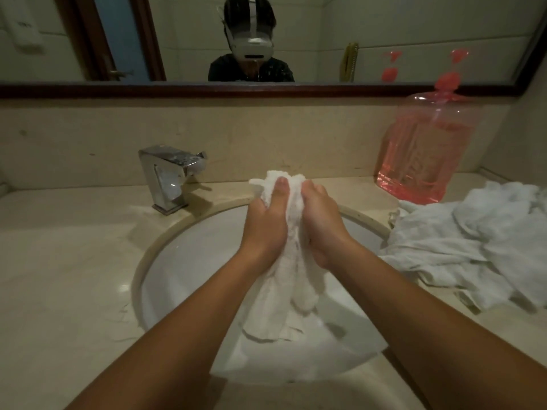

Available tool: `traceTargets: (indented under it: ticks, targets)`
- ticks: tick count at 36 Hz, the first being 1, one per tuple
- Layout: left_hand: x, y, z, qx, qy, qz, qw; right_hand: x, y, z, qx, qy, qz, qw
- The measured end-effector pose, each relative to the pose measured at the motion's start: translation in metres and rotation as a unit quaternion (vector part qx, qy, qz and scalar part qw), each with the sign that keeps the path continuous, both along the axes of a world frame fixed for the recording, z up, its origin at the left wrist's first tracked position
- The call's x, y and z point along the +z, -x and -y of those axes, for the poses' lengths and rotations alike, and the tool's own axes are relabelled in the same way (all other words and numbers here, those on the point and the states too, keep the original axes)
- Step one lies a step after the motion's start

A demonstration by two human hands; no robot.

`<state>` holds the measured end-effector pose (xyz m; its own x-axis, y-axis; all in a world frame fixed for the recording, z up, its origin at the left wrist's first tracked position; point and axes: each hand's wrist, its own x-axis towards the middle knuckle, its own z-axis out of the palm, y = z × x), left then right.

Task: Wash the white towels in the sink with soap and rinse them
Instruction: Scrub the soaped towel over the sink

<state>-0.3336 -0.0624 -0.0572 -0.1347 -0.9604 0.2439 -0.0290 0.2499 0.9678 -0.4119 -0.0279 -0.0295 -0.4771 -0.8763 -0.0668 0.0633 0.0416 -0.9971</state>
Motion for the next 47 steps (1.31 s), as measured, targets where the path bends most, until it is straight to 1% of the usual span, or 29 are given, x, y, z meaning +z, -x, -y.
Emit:
traceTargets:
  ticks: [2, 3, 5, 7, 10, 13, 14, 15, 17, 18, 19, 20, 22, 23, 24, 25, 28, 30, 31, 32, 33, 34, 36, 39, 41, 44, 47]
  targets:
    - [-0.001, 0.005, -0.004, 0.005, 0.034, 0.01, 0.999, 0.004, -0.001, 0.0, -0.002, 0.01, -0.016, 1.0]
    - [0.001, 0.004, -0.002, 0.024, 0.033, 0.01, 0.999, 0.003, -0.005, -0.005, 0.006, 0.008, -0.038, 0.999]
    - [0.003, -0.004, 0.008, 0.066, -0.017, 0.014, 0.998, -0.005, -0.017, -0.019, 0.043, 0.008, -0.08, 0.996]
    - [0.004, -0.013, 0.014, 0.071, -0.055, 0.009, 0.996, -0.012, -0.025, -0.025, 0.071, 0.023, -0.101, 0.992]
    - [0.006, -0.014, 0.007, 0.04, -0.056, -0.014, 0.998, -0.003, -0.018, -0.011, 0.03, 0.047, -0.095, 0.994]
    - [0.005, -0.009, 0.001, -0.005, -0.064, -0.024, 0.998, 0.003, -0.006, 0.005, 0.01, 0.019, -0.033, 0.999]
    - [0.004, -0.009, 0.002, -0.005, -0.067, -0.019, 0.998, 0.0, -0.004, 0.003, 0.021, 0.01, -0.035, 0.999]
    - [0.004, -0.011, 0.004, 0.001, -0.073, -0.012, 0.997, -0.005, -0.002, -0.001, 0.041, -0.002, -0.057, 0.998]
    - [0.001, -0.014, 0.011, 0.019, -0.111, -0.012, 0.994, -0.016, 0.001, -0.006, 0.08, -0.016, -0.085, 0.993]
    - [-0.002, -0.016, 0.016, 0.026, -0.136, -0.028, 0.99, -0.019, 0.003, -0.007, 0.094, -0.017, -0.072, 0.993]
    - [-0.004, -0.018, 0.019, 0.02, -0.168, -0.058, 0.984, -0.021, 0.006, -0.006, 0.106, -0.014, -0.039, 0.994]
    - [-0.007, -0.02, 0.024, -0.001, -0.202, -0.092, 0.975, -0.019, 0.01, -0.005, 0.111, -0.011, 0.012, 0.994]
    - [-0.01, -0.022, 0.032, -0.059, -0.279, -0.166, 0.944, -0.015, 0.022, -0.001, 0.119, 0.01, 0.105, 0.987]
    - [-0.006, -0.025, 0.03, -0.072, -0.306, -0.201, 0.928, -0.013, 0.03, 0.0, 0.113, 0.016, 0.112, 0.987]
    - [-0.002, -0.028, 0.029, -0.078, -0.318, -0.227, 0.917, -0.013, 0.039, 0.0, 0.102, 0.013, 0.101, 0.99]
    - [-0.001, -0.032, 0.031, -0.082, -0.322, -0.245, 0.911, -0.014, 0.047, -0.001, 0.09, -0.002, 0.07, 0.993]
    - [-0.005, -0.043, 0.036, -0.086, -0.31, -0.29, 0.901, -0.023, 0.069, -0.005, 0.089, -0.06, -0.049, 0.993]
    - [-0.004, -0.045, 0.035, -0.08, -0.298, -0.315, 0.898, -0.026, 0.08, -0.008, 0.118, -0.11, -0.144, 0.976]
    - [-0.005, -0.046, 0.036, -0.072, -0.294, -0.328, 0.895, -0.025, 0.083, -0.01, 0.149, -0.151, -0.173, 0.962]
    - [-0.005, -0.047, 0.036, -0.071, -0.29, -0.34, 0.892, -0.023, 0.084, -0.013, 0.188, -0.192, -0.176, 0.947]
    - [-0.004, -0.047, 0.036, -0.074, -0.286, -0.341, 0.892, -0.023, 0.085, -0.014, 0.225, -0.214, -0.153, 0.938]
    - [-0.003, -0.048, 0.036, -0.081, -0.281, -0.345, 0.892, -0.024, 0.085, -0.013, 0.249, -0.218, -0.117, 0.937]
    - [-0.004, -0.049, 0.037, -0.085, -0.279, -0.344, 0.893, -0.023, 0.081, -0.01, 0.252, -0.164, -0.048, 0.953]
    - [-0.008, -0.047, 0.043, -0.079, -0.296, -0.313, 0.899, -0.018, 0.074, -0.008, 0.188, -0.031, 0.064, 0.98]
    - [-0.01, -0.042, 0.044, -0.079, -0.318, -0.267, 0.906, -0.013, 0.069, -0.007, 0.144, 0.029, 0.142, 0.979]
    - [-0.011, -0.032, 0.039, -0.075, -0.342, -0.186, 0.918, -0.008, 0.063, -0.007, 0.112, 0.065, 0.223, 0.966]
    - [-0.013, -0.023, 0.035, -0.079, -0.349, -0.121, 0.926, -0.004, 0.06, -0.006, 0.092, 0.077, 0.263, 0.957]
